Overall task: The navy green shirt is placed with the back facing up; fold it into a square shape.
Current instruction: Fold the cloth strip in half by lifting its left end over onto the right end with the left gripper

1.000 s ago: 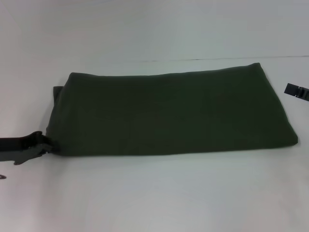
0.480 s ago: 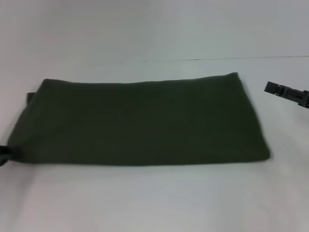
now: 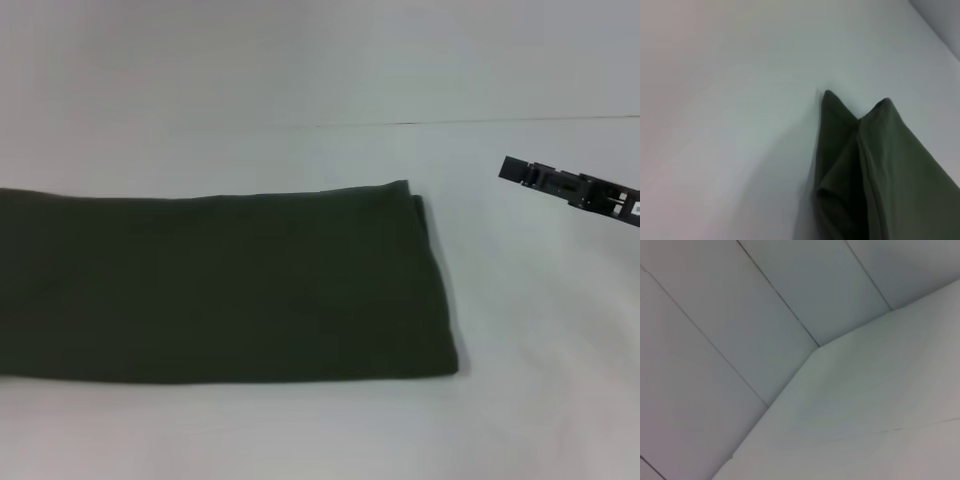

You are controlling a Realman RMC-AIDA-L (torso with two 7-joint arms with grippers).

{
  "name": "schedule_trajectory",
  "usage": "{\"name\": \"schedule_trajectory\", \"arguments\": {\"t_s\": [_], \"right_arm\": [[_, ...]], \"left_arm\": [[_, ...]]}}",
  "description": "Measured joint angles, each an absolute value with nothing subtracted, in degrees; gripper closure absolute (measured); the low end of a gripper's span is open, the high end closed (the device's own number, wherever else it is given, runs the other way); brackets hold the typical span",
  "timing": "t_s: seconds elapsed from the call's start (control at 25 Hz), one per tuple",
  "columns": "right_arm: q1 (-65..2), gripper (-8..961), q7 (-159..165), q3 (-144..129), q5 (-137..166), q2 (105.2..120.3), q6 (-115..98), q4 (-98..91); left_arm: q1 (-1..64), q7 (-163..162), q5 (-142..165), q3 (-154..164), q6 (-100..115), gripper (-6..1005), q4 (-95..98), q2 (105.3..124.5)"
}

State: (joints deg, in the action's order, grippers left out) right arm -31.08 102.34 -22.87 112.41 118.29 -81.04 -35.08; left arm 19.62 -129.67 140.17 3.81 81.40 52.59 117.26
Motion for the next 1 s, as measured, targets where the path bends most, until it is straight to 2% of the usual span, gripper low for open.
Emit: {"name": "schedule_trajectory", "arguments": {"t_s": [0.24,0.44,0.56,0.76,1.0], "right_arm": [[-31.7,37,101.5,-22.9,112.4,118.14,-80.7,-34.0],[-31.1,38,101.3,-22.5,112.4,117.69,-81.2,-34.0],[-30.4,38,101.0,-22.4,112.3,117.31,-81.7,-34.1],[-28.8,37,99.9,-22.2,110.9,116.65,-83.0,-34.2],[-27.5,37,97.8,-22.3,110.3,115.72,-84.7,-34.4]], "left_arm": [[19.5,-129.9,139.5,3.4,84.2,961,53.8,116.78],[22.8,-127.7,131.5,5.0,94.0,961,51.8,116.97],[26.7,-125.9,125.0,9.7,98.5,960,48.7,118.60],[36.1,-124.4,121.1,19.5,94.0,960,44.7,123.62],[47.7,-114.5,114.7,26.7,78.0,961,21.3,124.20]]}}
